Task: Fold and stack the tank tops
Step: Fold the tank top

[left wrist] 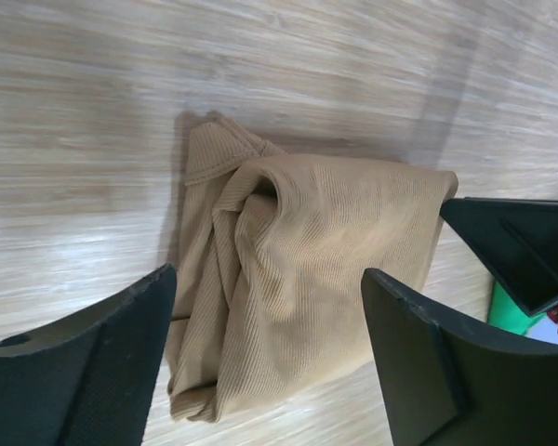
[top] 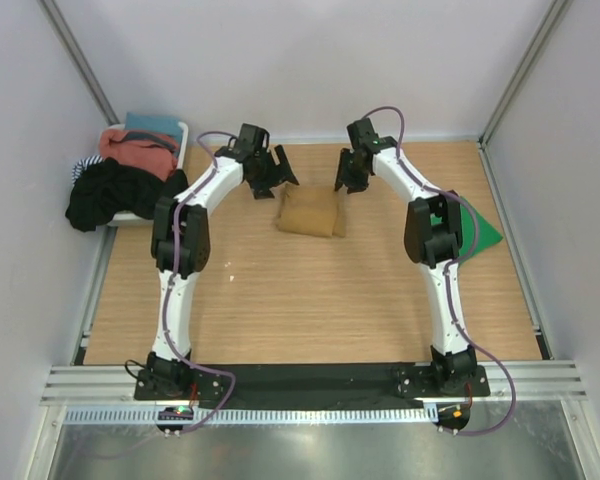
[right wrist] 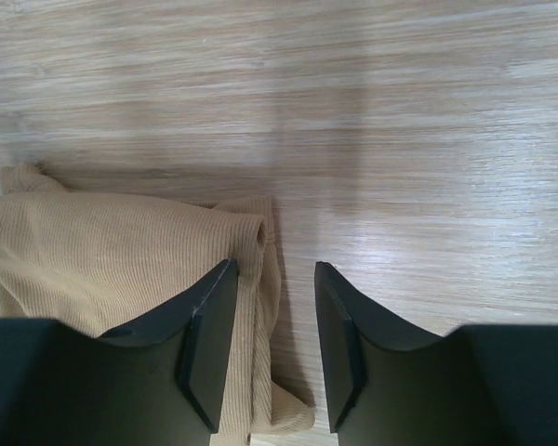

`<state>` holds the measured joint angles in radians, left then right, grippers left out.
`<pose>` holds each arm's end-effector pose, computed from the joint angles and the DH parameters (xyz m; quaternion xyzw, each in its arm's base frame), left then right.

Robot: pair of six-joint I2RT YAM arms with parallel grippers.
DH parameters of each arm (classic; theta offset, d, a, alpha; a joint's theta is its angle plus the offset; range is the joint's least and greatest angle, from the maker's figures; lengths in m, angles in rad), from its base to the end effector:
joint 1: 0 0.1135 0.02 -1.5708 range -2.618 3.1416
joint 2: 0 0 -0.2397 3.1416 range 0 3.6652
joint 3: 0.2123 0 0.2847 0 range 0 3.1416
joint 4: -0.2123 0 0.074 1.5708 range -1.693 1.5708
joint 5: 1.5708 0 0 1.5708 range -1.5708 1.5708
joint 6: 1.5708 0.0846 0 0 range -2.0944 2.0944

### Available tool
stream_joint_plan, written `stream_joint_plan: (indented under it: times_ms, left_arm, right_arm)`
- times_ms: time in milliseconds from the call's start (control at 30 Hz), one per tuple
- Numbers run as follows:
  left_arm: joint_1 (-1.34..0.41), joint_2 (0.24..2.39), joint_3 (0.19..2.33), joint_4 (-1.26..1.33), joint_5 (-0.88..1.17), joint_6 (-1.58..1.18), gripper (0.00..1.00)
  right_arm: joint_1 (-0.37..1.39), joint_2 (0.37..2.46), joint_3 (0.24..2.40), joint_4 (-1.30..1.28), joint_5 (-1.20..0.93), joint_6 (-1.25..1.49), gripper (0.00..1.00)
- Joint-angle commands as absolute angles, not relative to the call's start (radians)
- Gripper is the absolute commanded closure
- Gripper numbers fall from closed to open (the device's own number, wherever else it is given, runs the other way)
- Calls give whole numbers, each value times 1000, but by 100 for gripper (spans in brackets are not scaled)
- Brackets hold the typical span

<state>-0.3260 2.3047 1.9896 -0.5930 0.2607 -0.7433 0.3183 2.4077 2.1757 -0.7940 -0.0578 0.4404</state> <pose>0.5231 -0.1999 0.1395 -0.1528 0.9260 -0.2701 0.2149 0.5349 0.1814 0.1329 0.0510 0.9614 0.1254 0.2395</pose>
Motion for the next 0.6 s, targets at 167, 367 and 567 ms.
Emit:
stream_joint_plan:
  times_ms: [167, 367, 567]
  left_arm:
    - [-325, 2071, 1978, -601, 173, -683, 19]
    - [-348, 1967, 1769, -464, 304, -728, 56]
    - [-354, 2040, 1684, -376, 406, -776, 100]
  right_arm:
    - [328, 2231, 2132, -747, -37, 413, 53]
    - [330, 2056, 1841, -566, -278, 437, 89]
    - [328, 2011, 1597, -384, -417, 483, 99]
